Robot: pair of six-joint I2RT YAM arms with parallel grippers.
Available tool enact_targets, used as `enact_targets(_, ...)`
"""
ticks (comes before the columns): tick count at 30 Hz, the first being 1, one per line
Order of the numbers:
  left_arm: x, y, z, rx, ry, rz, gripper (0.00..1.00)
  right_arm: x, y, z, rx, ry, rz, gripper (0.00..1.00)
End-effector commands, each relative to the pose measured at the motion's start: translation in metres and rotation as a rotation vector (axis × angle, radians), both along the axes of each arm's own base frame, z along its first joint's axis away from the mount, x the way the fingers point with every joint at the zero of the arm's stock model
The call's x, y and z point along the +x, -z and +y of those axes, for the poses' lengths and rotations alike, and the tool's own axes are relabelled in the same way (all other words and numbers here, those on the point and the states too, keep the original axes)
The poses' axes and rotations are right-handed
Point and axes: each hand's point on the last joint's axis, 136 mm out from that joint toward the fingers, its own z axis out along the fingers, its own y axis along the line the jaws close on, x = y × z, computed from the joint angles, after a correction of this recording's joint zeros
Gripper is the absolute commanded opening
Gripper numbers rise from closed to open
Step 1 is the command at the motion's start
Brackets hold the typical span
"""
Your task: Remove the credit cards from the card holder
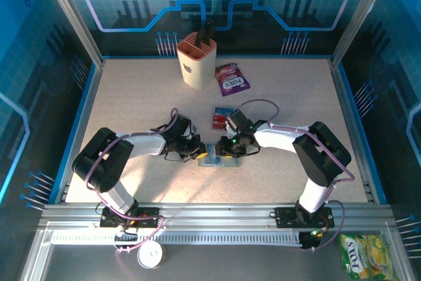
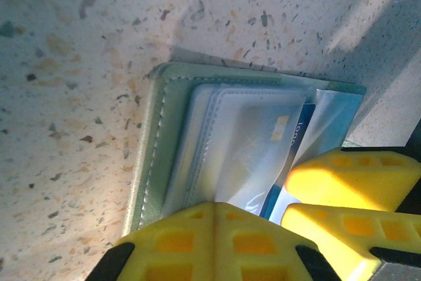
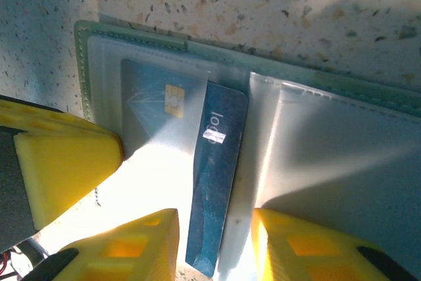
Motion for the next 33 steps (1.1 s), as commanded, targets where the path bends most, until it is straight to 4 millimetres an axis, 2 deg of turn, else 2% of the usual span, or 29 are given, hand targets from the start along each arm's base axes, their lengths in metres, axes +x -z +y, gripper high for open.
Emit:
enact_targets(1, -0.004, 0.004, 0.006, 0.038, 0.012, 0.022, 0.02, 0.002, -0.014, 0.001, 0.012, -0.009, -0.025, 0.36)
enact_targets(5, 0.0, -0.003, 0.003, 0.03, 0.023, 0.006, 0.02, 0.001, -0.019, 0.014, 0.088, -0.013, -0.002, 0.36)
enact_targets(10, 0.0, -0.001, 0.003, 0.032, 0.025, 0.014, 0.03, 0.0, -0.017, 0.023, 0.108, -0.015, 0.024, 0.36)
enact_targets(22, -0.001, 0.003, 0.001, 0.025, 0.035, 0.022, 0.03, 0.001, -0.003, 0.028, 0.094, 0.03, 0.081, 0.35)
enact_targets(33, -0.002, 0.006, 0.002, 0.026, 0.037, 0.028, 0.03, 0.002, -0.002, 0.032, 0.121, 0.031, 0.088, 0.26)
